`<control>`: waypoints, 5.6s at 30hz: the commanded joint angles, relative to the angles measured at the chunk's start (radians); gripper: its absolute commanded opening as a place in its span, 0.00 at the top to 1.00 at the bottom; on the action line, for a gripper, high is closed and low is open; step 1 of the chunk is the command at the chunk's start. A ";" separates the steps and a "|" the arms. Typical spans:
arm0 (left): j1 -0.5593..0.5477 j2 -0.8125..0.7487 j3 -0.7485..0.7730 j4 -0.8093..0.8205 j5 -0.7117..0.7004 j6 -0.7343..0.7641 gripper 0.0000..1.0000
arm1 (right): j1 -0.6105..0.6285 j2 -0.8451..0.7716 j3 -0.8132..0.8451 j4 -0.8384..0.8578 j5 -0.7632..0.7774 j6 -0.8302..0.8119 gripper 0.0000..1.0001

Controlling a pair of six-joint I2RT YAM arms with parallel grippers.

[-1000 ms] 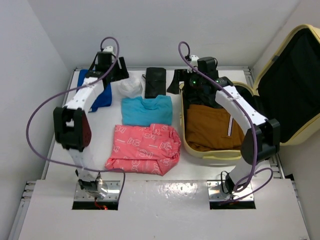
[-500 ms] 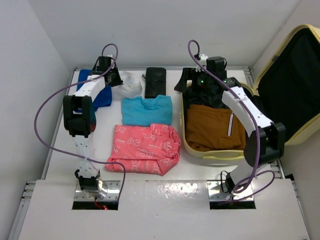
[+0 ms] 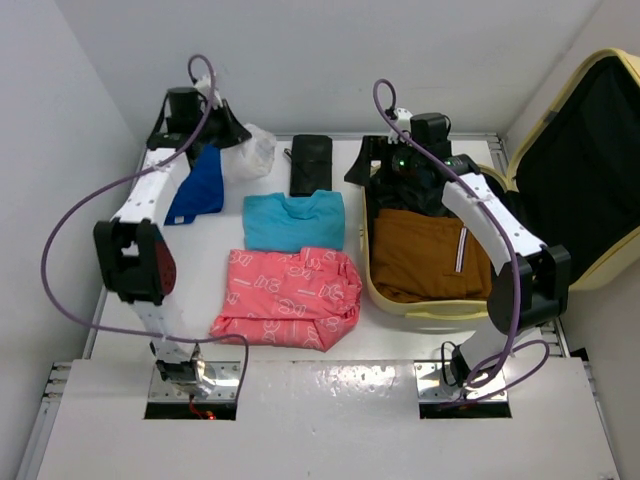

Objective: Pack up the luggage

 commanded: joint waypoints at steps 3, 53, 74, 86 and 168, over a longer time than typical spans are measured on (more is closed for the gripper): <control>-0.043 -0.226 -0.038 0.116 0.219 -0.009 1.00 | 0.021 -0.002 0.084 0.089 -0.074 0.048 0.03; -0.192 -0.407 -0.187 0.124 0.189 -0.029 0.00 | -0.275 -0.203 -0.016 0.012 -0.027 -0.269 1.00; -0.145 -0.358 -0.293 0.154 0.176 -0.012 0.00 | -0.654 0.055 0.001 -0.071 -0.176 -0.297 1.00; -0.126 -0.335 -0.303 0.163 0.149 0.008 0.00 | -0.751 0.190 0.026 -0.101 -0.114 -0.510 0.99; 0.458 -0.502 -0.734 -0.426 0.334 0.422 0.02 | 0.535 0.217 -0.355 -0.148 0.315 0.339 0.92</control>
